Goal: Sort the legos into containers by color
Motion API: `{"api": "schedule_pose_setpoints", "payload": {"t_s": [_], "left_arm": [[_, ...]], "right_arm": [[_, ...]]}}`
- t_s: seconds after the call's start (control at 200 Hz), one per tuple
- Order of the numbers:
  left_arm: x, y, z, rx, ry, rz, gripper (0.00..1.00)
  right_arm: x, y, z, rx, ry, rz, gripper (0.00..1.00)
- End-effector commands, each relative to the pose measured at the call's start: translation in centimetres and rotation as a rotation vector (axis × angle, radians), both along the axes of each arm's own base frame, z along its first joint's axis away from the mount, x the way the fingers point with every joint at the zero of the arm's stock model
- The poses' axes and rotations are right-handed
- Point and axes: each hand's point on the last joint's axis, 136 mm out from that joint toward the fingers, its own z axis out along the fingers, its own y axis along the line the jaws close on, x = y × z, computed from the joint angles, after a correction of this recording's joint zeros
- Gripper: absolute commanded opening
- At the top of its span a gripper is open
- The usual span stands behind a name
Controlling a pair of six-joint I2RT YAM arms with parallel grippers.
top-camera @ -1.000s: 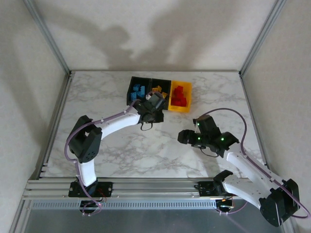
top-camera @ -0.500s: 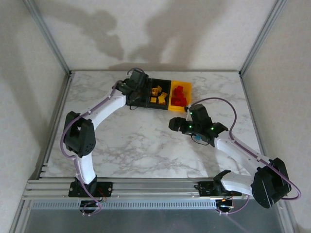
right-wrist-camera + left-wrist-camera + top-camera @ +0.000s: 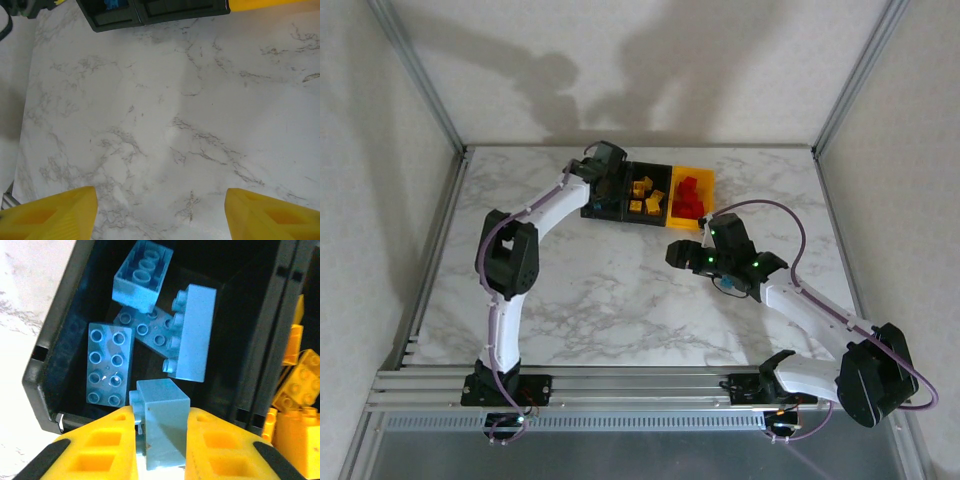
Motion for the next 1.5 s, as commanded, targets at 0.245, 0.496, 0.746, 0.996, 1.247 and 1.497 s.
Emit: {"api": "schedule_pose_setpoints", "payload": {"t_s": [0.245,0.496,0.746,0.996,1.247,1.497], "left_arm": [[0.4,1.6,-2.0,0.034,0.029,0.036,0.24],[0.7,1.4,-2.3,0.028,0.024,0.029,0.35],[0.6,1.6,-1.4,0.022,0.012,0.032,0.47],[-2.1,0.0,2.4,-0.052,-0.049,-0.022,0.49],[-7.7,-3.9,4.6,-0.227,-0.079,-0.172,0.6],[-14.0,-8.0,5.4,-0.375,-0.068,-0.328,0.62]], "right_arm": [[0.1,-0.3,-0.1,-0.014,-0.001,-0.011,0.68],[0.1,-0.4,-0.2,-0.019,0.0,-0.017,0.68],[0.3,-1.2,0.0,-0.043,-0.003,-0.054,0.68],[1.2,-7.3,-1.3,-0.244,0.086,-0.312,0.69],[0.9,-13.6,-4.8,-0.375,0.232,-0.517,0.73],[1.9,-14.4,-6.4,-0.39,0.251,-0.537,0.72]]}}
